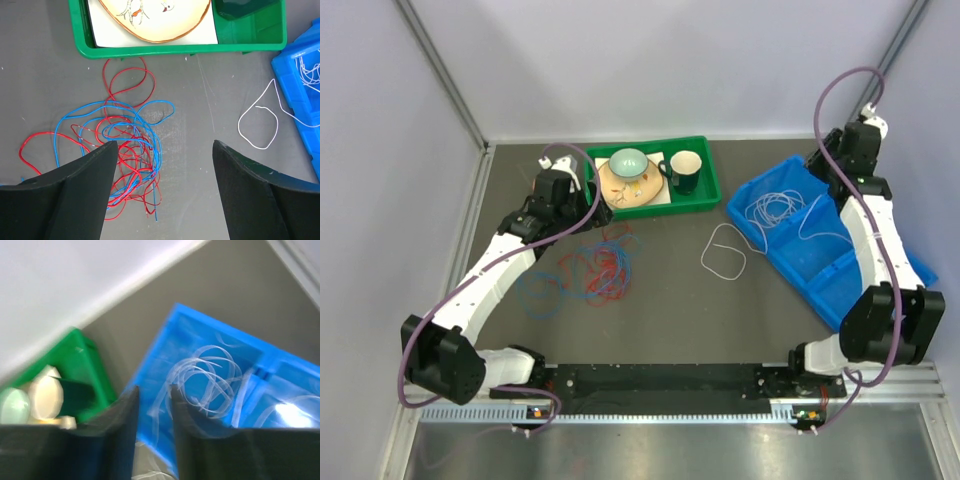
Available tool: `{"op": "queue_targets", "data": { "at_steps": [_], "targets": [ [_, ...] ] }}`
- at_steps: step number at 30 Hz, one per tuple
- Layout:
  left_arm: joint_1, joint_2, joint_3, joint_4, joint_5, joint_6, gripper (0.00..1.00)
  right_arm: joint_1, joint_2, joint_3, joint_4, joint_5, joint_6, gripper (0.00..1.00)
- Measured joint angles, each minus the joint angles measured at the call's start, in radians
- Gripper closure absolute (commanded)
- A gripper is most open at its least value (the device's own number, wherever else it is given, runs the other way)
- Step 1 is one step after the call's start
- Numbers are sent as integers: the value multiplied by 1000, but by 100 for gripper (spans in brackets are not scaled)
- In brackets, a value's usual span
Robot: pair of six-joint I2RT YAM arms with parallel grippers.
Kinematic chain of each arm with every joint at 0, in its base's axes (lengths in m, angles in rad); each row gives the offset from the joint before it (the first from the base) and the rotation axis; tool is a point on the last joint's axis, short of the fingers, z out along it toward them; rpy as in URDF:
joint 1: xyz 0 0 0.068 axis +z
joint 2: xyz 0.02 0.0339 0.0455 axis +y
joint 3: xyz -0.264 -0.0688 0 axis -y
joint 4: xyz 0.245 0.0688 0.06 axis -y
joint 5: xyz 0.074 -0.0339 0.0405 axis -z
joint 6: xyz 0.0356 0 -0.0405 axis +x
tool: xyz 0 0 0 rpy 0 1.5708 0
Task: Untangle the cables
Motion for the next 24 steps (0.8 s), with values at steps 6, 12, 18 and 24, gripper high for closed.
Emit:
{"op": "queue_targets", "data": {
  "at_steps": [6,12,18,24],
  "targets": [
    [0,0,0,0,1,0,19,-29,68,-61,-54,68,-31,58],
    [0,1,0,0,1,0,19,-45,119,-101,-90,83,-37,60],
    [0,3,0,0,1,0,19,-45,143,-101,-88,86,-39,58],
    [0,7,0,-1,1,0,19,-45,155,-101,-85,94,-48,55]
  ]
}}
